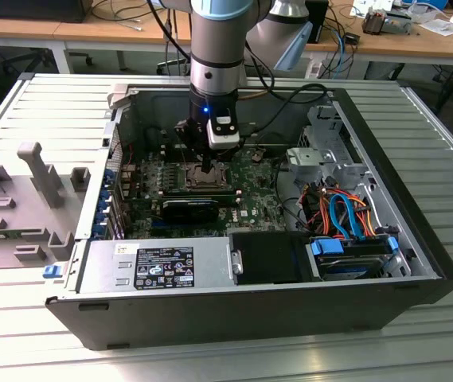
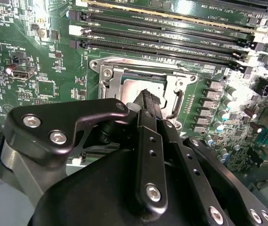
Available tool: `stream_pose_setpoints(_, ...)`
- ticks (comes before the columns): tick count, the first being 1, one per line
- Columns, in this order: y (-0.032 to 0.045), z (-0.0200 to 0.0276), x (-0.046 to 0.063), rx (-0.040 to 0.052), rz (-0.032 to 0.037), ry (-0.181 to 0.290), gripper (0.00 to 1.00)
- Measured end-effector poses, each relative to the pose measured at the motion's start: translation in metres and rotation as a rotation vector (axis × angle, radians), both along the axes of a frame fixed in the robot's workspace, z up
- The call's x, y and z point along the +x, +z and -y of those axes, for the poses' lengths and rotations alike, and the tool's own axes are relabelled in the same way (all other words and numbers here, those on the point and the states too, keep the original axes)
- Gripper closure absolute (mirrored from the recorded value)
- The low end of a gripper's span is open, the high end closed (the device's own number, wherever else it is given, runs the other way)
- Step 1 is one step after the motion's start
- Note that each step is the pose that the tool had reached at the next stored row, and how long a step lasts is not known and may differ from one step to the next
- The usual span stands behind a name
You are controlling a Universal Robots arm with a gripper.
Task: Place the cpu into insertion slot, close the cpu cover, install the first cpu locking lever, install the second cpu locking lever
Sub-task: 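Install the second cpu locking lever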
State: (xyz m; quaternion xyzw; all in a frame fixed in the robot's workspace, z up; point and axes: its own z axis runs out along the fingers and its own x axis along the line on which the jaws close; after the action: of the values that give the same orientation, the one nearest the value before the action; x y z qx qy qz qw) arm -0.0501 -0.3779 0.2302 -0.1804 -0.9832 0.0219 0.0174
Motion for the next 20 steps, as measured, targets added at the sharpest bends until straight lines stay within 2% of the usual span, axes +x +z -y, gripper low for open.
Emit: stream_pose_setpoints(20, 0.0, 0.0, 0.0, 0.0, 0.0, 0.051, 0.89)
